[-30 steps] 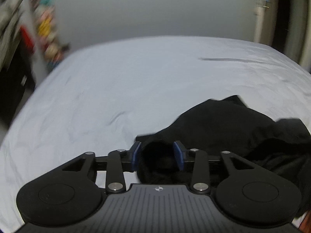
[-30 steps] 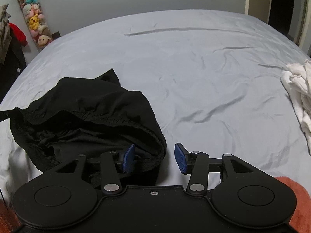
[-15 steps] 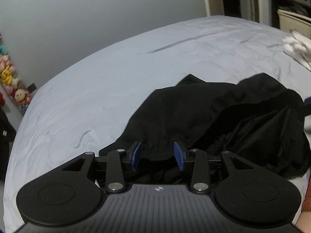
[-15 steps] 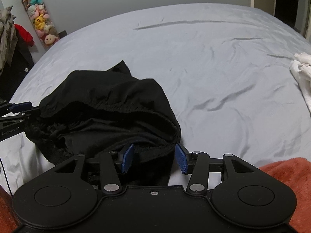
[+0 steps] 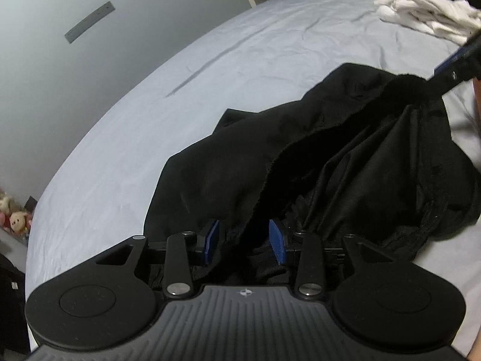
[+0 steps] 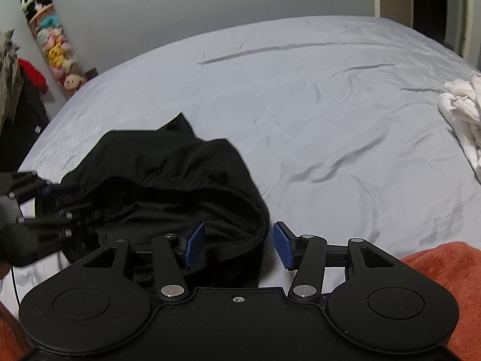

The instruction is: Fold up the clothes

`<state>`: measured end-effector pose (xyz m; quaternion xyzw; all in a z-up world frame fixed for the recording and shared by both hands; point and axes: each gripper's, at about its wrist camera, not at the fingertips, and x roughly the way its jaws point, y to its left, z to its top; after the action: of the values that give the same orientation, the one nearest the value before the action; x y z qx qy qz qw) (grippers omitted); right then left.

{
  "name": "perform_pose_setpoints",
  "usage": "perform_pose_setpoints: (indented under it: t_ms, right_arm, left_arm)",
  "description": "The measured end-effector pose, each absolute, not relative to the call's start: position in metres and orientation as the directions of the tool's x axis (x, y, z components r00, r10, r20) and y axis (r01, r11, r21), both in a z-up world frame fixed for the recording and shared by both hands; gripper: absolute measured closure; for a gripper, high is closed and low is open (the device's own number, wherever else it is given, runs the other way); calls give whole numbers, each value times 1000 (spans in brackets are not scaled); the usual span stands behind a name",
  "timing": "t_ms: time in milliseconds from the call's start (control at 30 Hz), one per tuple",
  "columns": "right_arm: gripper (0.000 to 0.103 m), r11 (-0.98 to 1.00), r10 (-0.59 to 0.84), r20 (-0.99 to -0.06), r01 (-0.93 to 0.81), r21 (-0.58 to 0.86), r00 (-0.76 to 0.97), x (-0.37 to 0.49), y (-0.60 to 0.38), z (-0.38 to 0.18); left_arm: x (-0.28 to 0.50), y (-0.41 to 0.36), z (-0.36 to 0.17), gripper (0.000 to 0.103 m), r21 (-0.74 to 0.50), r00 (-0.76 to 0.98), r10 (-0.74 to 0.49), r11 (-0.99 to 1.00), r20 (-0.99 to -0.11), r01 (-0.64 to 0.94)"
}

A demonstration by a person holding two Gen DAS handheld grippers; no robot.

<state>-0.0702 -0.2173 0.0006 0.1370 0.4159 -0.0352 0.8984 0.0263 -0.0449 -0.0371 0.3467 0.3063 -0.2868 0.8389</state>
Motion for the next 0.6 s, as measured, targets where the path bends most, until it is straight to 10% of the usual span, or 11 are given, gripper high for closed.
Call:
perform_pose_setpoints:
  t_ms: [600]
  right_arm:
    - [62,949,116,-748,150,278,653,-43,-217,-2]
  left_arm:
    - [82,8,4,97,148,762,-328,865,-558,480]
